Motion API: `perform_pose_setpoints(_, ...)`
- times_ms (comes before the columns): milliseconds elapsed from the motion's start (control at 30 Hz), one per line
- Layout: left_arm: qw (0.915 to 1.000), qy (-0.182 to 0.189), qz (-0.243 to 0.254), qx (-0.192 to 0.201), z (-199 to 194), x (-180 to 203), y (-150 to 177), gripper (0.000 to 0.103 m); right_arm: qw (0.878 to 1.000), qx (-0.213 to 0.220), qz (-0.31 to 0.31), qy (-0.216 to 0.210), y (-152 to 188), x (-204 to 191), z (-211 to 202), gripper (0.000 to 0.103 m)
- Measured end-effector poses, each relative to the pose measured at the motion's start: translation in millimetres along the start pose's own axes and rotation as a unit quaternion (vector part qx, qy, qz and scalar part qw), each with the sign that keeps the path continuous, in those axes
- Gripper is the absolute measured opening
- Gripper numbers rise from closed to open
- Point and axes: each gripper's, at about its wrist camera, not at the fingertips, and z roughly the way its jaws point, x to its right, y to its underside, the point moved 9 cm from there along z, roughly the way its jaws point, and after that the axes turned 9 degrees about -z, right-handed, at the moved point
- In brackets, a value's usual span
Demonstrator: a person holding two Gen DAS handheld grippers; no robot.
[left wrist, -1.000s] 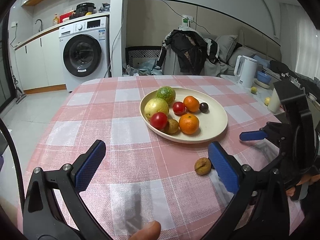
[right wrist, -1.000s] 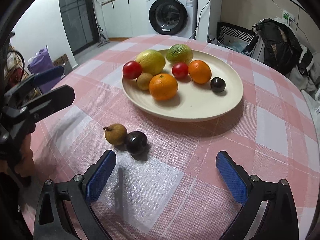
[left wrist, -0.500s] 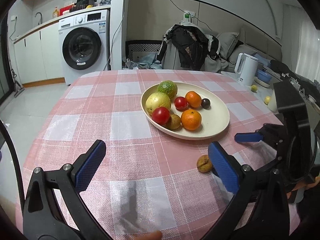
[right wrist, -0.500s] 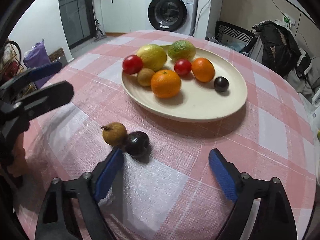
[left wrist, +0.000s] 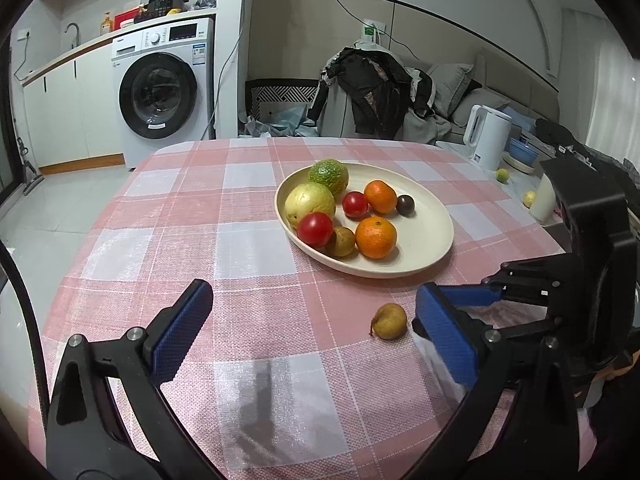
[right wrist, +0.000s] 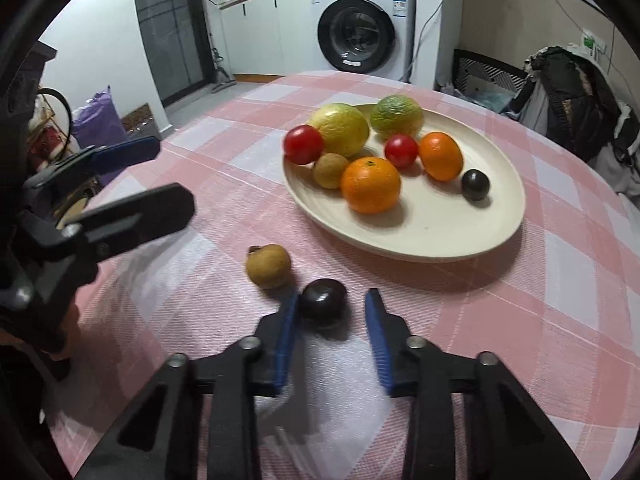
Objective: Organize fruits
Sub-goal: 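Grasp the last dark plum with the right tool while the left tool grasps the small brown pear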
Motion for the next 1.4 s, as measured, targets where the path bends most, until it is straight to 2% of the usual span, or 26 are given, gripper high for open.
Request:
perform_pose_setpoints(67,1.0000,0.001,0.005,-0.001,1,1,1,0.102,1.000,0.002,-0.003,-0.005,-1,-3,0,0.026)
perform_pose_setpoints(400,0.9997,0.005,0.016,-0.020,7,11,9,0.102,0.999,0.031,0.014,0.005,-7,11,-20,0.025)
perform_pose_setpoints(600,0.9976,0.005,0.046,-0.052,18,25,23,0.102,0.998,0.049,0.036,0.014,-9,30,-33,0.025)
perform_pose_setpoints(733,0.9949,0.027,0.050,-0.084,27,35,32,0.100,0.997,0.057,0.042,0.018,-10,38,-38,0.025)
perform_pose_setpoints(1000,0.9876,0.040,0.041,-0.146,51,45,48,0.069,0.997,0.064,0.047,0.023,-10,43,-46,0.025)
perform_pose_setpoints(1233,0.9857,0.032,0.065,-0.152,63,53,48,0.055,0.997,0.064,0.049,0.022,-9,44,-44,0.025)
perform_pose_setpoints(1267,0.9856,0.032,0.067,-0.152,64,54,48,0.049,0.997,0.063,0.048,0.023,-8,44,-44,0.025)
perform_pose_setpoints(1333,0.9853,0.033,0.070,-0.152,64,56,47,0.043,0.997,0.063,0.048,0.024,-8,44,-44,0.025)
perform_pose_setpoints(1400,0.9852,0.035,0.073,-0.152,63,56,47,0.030,0.997,0.063,0.048,0.024,-8,44,-44,0.025)
